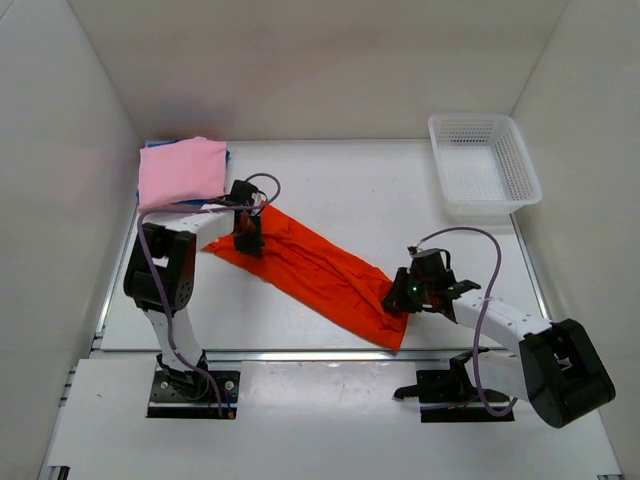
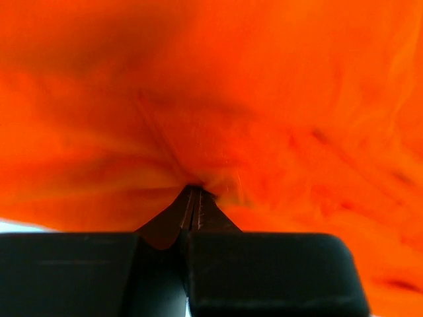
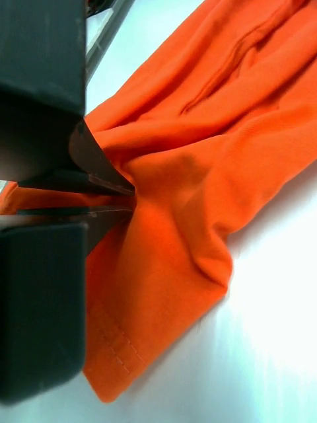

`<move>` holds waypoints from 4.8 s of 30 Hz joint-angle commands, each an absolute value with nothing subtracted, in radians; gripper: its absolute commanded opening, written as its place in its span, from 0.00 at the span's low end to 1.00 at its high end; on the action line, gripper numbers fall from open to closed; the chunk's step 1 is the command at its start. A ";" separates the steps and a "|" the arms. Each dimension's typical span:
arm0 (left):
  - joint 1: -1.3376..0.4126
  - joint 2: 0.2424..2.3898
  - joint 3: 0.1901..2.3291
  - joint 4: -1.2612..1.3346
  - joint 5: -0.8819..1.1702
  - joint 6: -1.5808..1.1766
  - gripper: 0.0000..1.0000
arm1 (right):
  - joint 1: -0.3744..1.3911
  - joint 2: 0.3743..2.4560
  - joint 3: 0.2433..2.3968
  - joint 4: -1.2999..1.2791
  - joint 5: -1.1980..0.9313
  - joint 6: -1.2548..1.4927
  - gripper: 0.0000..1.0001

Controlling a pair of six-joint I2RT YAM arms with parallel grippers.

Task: Fold and stack the t-shirts
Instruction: Rotate the tshirt 90 degrees, then grab the bottom of the folded rectangular tshirt with both arms

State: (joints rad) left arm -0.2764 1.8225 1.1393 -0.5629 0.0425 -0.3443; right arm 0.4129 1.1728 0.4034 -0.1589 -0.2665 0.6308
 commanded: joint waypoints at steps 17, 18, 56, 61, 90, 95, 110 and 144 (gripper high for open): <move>-0.423 2.721 2.685 -1.020 0.090 -0.250 0.03 | 0.566 1.299 0.299 -0.071 -0.233 0.824 0.00; -0.425 2.741 2.707 -1.013 0.104 -0.252 0.03 | 0.574 1.314 0.313 -0.031 -0.242 0.830 0.00; -0.544 1.291 0.786 -0.430 0.195 -0.498 0.16 | 0.535 1.081 0.526 -0.316 -0.408 0.598 0.32; -0.615 1.206 0.577 -0.354 0.161 -0.598 0.17 | 0.641 1.117 0.494 -0.256 -0.365 0.652 0.34; -0.815 1.264 0.477 -0.230 0.166 -0.715 0.00 | 0.657 1.187 0.436 -0.268 -0.362 0.632 0.00; -0.789 1.232 0.462 -0.261 0.167 -0.693 0.00 | 0.563 1.063 0.348 -0.268 -0.436 0.630 0.00; -0.825 1.152 0.460 -0.233 0.186 -0.771 0.31 | 0.457 0.853 0.319 -0.347 -0.475 0.629 0.35; -0.910 1.143 0.359 -0.235 0.195 -0.851 0.00 | 0.617 0.977 0.322 -0.387 -0.587 0.641 0.00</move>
